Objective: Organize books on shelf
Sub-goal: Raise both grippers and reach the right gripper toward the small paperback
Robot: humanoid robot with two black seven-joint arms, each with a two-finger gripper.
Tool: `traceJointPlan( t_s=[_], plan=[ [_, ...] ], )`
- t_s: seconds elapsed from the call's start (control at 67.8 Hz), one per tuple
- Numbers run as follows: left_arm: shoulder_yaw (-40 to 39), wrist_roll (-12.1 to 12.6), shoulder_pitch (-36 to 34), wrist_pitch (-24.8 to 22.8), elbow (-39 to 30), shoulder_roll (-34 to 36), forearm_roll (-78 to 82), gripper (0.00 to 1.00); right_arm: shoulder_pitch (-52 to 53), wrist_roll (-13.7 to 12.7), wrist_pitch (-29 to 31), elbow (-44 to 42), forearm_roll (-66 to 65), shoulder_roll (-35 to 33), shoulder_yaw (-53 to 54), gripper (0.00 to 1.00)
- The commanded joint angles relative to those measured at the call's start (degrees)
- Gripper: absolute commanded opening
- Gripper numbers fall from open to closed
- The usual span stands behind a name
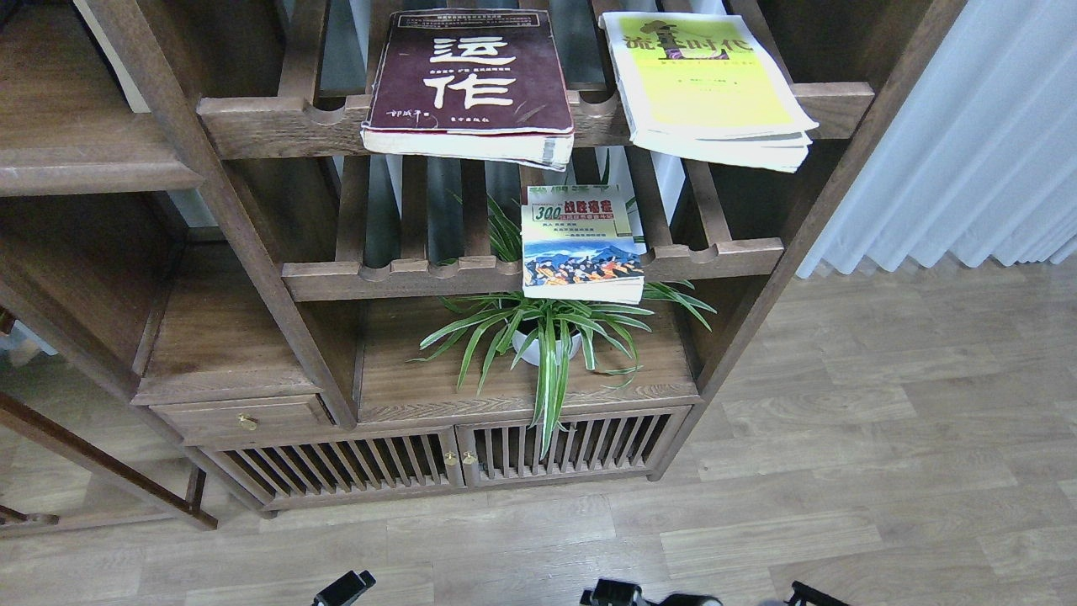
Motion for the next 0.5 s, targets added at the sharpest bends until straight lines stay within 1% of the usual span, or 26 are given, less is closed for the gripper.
traceJointPlan(
  t_s=[0.0,0.31,0.324,0.339,0.486],
  plan=[
    [-0.44,0.02,-0.52,0.01,0.22,1.01,0.03,1.00,-0.02,0.01,2.17,1.31,-0.01,0.02,0.72,1.00],
    [-0.26,-0.07,-2.20,0.01,0.31,4.53,0.03,1.00,1.99,0.01,2.61,3.86,-0.01,0.02,0.37,1.00],
    [-0.35,-0.68,-2.20,0.01,0.48,4.53,0.03,1.00,2.34,0.01,2.87,4.13,-0.01,0.02,0.28,1.00],
    [-0.44,-0.77,-2.11,0.01,0.57,4.53,-0.05,1.00,2.52,0.01,2.96,4.30,-0.01,0.02,0.28,1.00],
    [-0.44,-0.77,-1.67,0.01,0.84,4.96,-0.05,1.00,4.89,0.10,5.51,8.17,-0.01,0.02,0.81,1.00]
  ],
)
